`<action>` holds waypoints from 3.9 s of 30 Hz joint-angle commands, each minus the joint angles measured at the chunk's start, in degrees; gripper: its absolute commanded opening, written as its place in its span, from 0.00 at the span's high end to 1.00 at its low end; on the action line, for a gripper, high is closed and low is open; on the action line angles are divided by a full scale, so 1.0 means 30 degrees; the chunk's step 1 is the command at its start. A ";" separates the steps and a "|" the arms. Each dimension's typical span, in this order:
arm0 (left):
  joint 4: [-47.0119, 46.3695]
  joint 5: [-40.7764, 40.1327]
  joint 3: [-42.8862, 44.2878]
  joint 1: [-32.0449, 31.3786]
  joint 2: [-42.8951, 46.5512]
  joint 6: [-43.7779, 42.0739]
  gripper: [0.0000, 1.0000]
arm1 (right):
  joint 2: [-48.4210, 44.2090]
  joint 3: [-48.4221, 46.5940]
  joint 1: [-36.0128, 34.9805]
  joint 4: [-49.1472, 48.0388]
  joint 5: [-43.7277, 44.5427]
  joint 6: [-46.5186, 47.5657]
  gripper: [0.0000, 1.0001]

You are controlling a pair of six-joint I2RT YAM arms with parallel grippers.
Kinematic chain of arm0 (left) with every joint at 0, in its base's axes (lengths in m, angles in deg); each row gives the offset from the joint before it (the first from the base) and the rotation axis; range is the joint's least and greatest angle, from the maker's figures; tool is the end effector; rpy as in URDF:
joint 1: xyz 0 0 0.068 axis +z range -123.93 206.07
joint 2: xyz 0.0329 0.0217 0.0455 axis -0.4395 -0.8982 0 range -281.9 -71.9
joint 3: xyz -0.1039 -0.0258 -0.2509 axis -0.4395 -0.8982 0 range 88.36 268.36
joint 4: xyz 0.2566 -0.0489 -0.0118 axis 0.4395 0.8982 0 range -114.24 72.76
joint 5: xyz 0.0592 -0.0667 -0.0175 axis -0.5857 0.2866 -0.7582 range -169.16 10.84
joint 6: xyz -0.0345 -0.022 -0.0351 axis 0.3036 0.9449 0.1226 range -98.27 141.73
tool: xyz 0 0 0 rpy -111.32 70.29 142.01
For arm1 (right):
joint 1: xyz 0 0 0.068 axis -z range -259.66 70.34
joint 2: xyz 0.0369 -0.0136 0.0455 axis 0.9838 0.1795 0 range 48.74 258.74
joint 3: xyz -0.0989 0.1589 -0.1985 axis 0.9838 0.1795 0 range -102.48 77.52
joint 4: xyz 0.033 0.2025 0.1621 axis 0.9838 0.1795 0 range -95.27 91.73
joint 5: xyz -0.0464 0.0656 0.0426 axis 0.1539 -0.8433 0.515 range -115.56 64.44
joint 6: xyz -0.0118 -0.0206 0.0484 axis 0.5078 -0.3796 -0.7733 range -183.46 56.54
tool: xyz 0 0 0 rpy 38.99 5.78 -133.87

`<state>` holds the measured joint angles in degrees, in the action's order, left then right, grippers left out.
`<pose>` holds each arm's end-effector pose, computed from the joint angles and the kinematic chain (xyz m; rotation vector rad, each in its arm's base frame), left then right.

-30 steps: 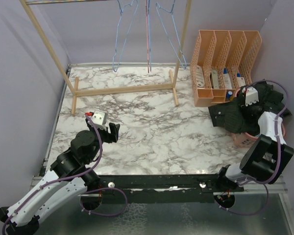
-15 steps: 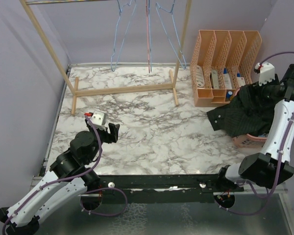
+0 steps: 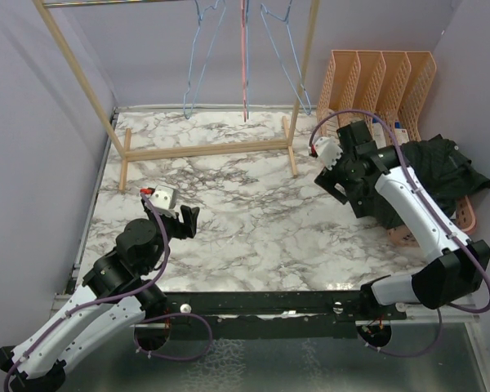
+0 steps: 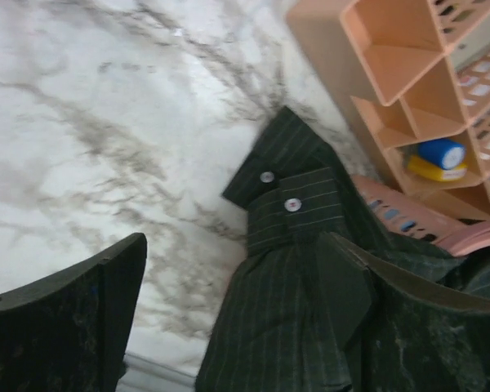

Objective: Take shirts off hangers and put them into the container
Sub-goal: Place the shirt in the bin.

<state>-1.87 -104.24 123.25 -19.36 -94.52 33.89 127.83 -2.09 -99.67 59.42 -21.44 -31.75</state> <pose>0.0863 -0.0659 0.3072 0.1848 1.7337 -0.3576 0.2472 0.0874 0.3363 -1.1558 2.4356 -0.1595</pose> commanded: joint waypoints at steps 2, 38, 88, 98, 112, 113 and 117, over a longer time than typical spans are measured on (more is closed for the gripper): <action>-0.0031 -0.0036 -0.0059 0.0085 0.0030 0.0204 0.34 | -0.0575 0.3696 0.0079 -0.5933 0.5029 0.3689 0.10; 0.0076 -0.0422 -0.0118 0.0078 0.0037 0.0563 0.33 | 0.3902 0.8386 0.5007 -1.1048 0.4721 0.9418 0.28; 0.0064 -0.0414 -0.0059 0.0095 -0.0775 0.0724 0.33 | 0.4043 1.3953 1.6558 -1.3051 -0.4036 0.5259 0.99; 0.0142 -0.0314 0.0064 0.0111 -0.1186 0.0795 0.34 | 0.4195 1.5081 1.6572 -1.4029 -0.2866 0.6329 0.99; 0.0174 -0.0342 0.0116 0.0103 -0.1345 0.0860 0.33 | -0.4156 1.0508 1.6572 -0.5942 -0.5931 0.7290 0.24; 0.0165 -0.0351 0.0117 0.0113 -0.1335 0.0864 0.32 | -0.5779 0.9232 1.6572 -0.5884 -0.6780 0.6342 0.01; 0.0184 -0.0339 0.0116 0.0097 -0.1331 0.0856 0.31 | -0.6729 0.6421 1.6572 -0.5653 -0.8502 0.4380 0.00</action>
<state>-1.56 -104.52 123.14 -19.36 -98.76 36.03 110.63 25.12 -49.60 33.04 -38.57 -11.71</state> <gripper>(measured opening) 0.687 0.990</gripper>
